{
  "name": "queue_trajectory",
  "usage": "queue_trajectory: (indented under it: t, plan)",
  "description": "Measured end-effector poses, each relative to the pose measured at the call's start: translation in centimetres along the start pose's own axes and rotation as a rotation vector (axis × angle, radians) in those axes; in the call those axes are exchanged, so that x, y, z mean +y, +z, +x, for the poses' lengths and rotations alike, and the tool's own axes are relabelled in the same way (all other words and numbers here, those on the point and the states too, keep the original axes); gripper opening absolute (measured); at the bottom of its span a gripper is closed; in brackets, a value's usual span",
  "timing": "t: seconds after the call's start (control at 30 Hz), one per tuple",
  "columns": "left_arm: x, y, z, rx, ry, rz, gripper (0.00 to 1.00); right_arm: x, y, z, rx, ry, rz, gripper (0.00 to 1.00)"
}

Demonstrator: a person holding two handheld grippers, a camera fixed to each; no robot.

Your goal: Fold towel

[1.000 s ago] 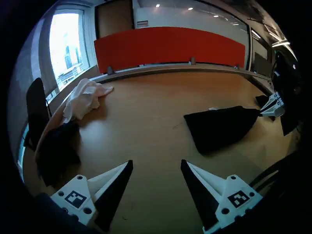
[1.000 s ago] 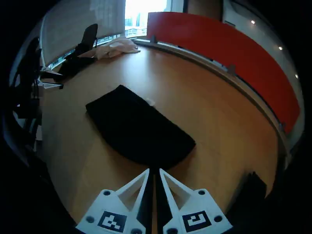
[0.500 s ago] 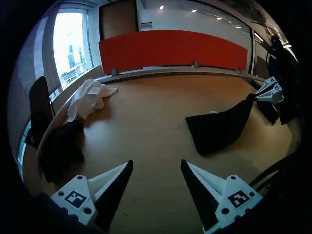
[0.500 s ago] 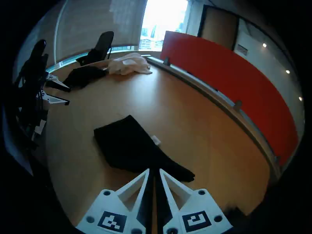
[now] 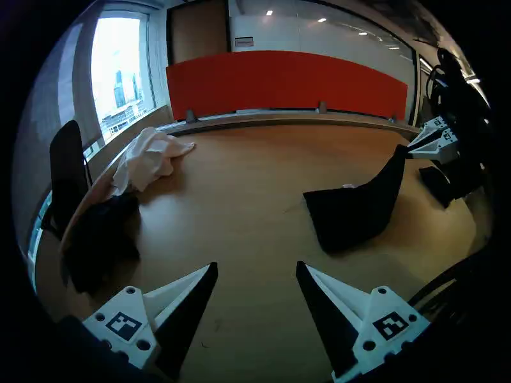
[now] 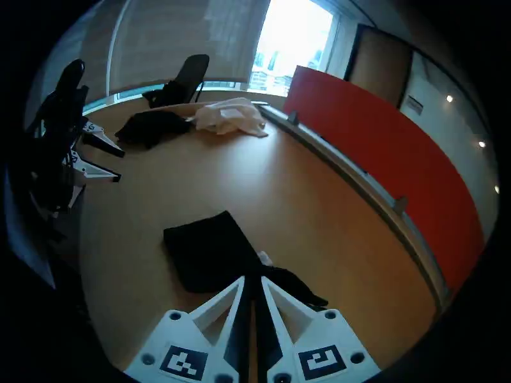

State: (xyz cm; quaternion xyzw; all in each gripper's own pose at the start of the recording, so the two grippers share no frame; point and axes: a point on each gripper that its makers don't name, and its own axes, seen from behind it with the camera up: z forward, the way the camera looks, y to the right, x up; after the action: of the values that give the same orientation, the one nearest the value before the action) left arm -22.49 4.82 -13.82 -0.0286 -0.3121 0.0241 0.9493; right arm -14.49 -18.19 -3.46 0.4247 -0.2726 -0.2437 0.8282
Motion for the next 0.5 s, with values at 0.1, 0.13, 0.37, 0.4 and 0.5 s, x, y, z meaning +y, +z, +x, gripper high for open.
queue_trajectory:
  t: [0.1, 0.13, 0.37, 0.4, 0.5]
  plan:
    - [-0.1, -0.2, -0.1, 0.001, -0.003, 0.004, 0.91, -0.2, 0.4, 0.4, 0.002, -0.009, 0.009, 0.03]
    - [-0.2, -0.2, -0.1, 0.002, -0.004, 0.005, 0.91, -0.4, 0.5, 0.6, 0.003, -0.011, 0.013, 0.03]
    - [-0.3, -0.5, -0.4, 0.003, -0.011, 0.008, 0.91, -1.3, 1.8, 1.5, 0.004, -0.038, 0.048, 0.03]
    - [-0.2, -0.6, -0.4, 0.003, -0.013, 0.009, 0.91, -1.5, 2.0, 1.6, 0.003, -0.042, 0.055, 0.03]
    - [-0.1, -0.7, -0.8, 0.000, -0.018, 0.009, 0.91, -2.2, 2.8, 1.8, 0.000, -0.056, 0.079, 0.03]
